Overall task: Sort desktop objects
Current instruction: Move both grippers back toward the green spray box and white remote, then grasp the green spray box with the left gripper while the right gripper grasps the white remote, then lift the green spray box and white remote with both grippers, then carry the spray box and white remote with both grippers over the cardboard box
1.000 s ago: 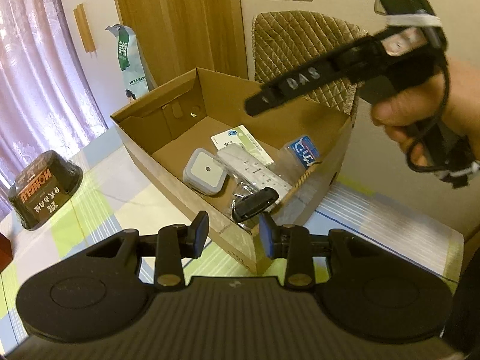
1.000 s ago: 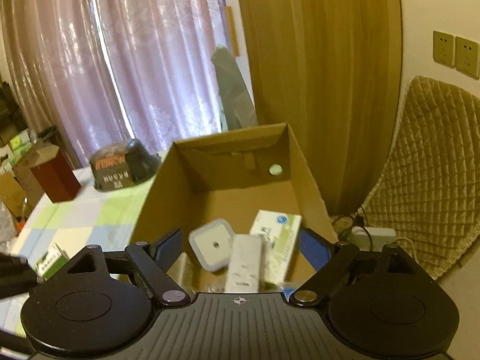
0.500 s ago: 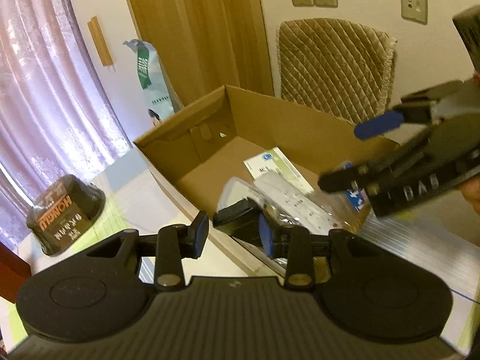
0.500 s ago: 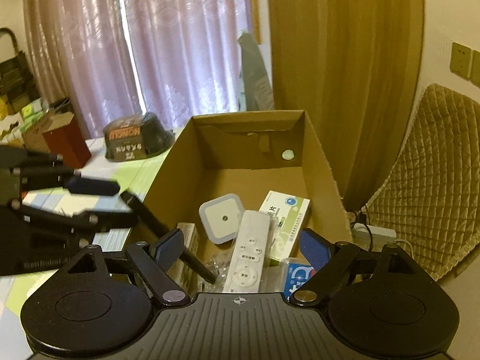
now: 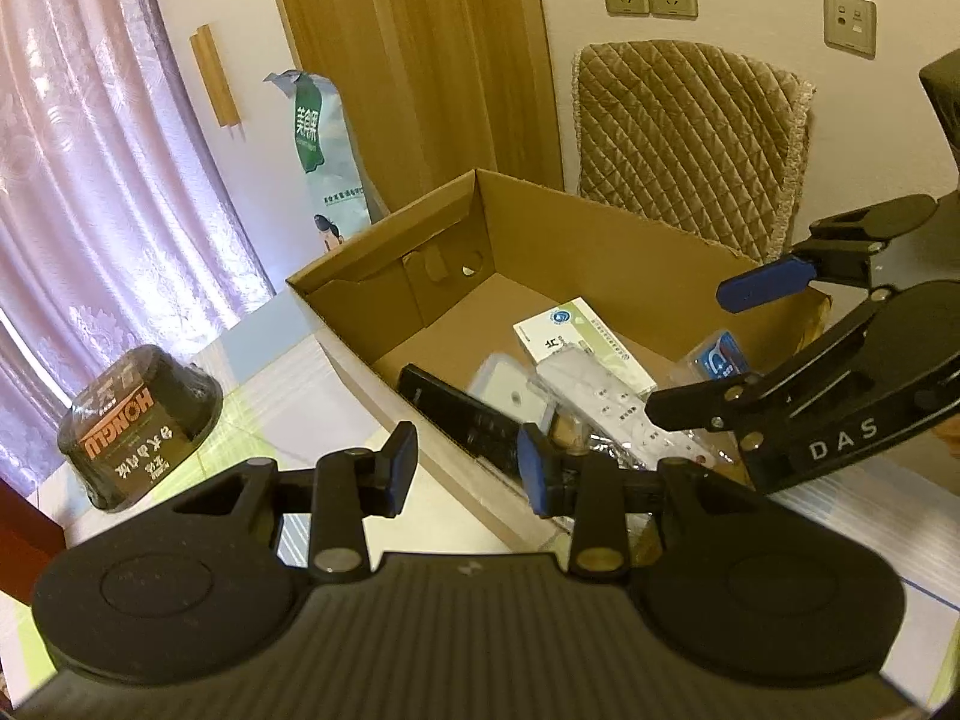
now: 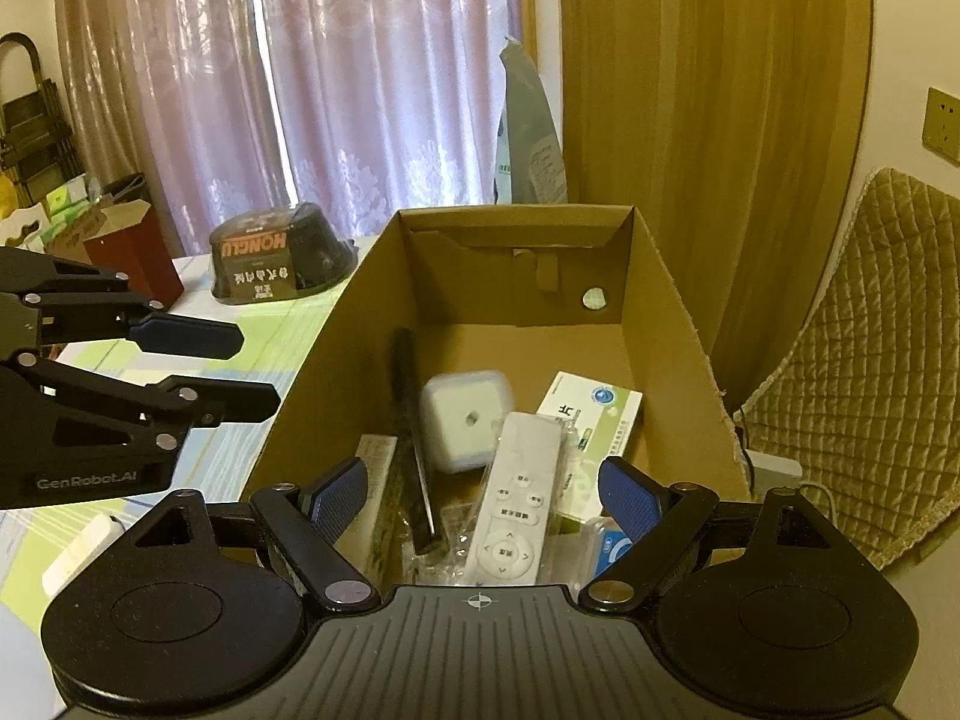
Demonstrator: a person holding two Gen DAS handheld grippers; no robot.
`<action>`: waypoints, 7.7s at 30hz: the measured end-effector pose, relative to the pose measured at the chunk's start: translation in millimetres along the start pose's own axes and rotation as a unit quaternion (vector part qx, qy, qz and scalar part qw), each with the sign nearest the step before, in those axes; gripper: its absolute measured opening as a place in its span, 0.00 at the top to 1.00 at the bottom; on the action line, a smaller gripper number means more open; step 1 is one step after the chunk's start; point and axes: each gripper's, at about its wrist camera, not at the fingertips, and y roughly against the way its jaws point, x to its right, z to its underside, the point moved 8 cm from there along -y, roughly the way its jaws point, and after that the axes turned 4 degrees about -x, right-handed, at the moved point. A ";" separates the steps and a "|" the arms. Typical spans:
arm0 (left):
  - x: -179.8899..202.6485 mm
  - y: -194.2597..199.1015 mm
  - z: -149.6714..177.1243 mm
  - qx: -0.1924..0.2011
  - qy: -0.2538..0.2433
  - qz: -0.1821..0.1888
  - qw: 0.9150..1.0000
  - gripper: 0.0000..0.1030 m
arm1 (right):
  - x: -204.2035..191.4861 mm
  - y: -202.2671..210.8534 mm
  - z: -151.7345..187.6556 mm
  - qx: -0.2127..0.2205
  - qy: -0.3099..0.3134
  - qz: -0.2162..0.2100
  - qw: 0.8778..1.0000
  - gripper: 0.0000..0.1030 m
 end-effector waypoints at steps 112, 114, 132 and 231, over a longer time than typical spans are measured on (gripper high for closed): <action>-36.8 125.0 307.2 -0.113 0.205 -0.018 0.972 0.40 | -230.7 -15.5 190.8 -0.113 0.114 -0.091 0.983 0.46; -38.7 122.7 307.3 -0.113 0.207 -0.022 0.972 0.40 | -233.7 -17.5 189.5 -0.107 0.115 -0.089 0.983 0.42; -37.2 109.8 313.5 -0.122 0.210 -0.019 0.970 0.40 | -233.5 -24.0 193.5 -0.076 0.152 -0.095 0.981 0.38; -2.8 139.8 158.3 -0.031 0.154 0.013 0.988 0.51 | -143.7 86.0 89.2 0.021 0.077 -0.013 0.997 0.62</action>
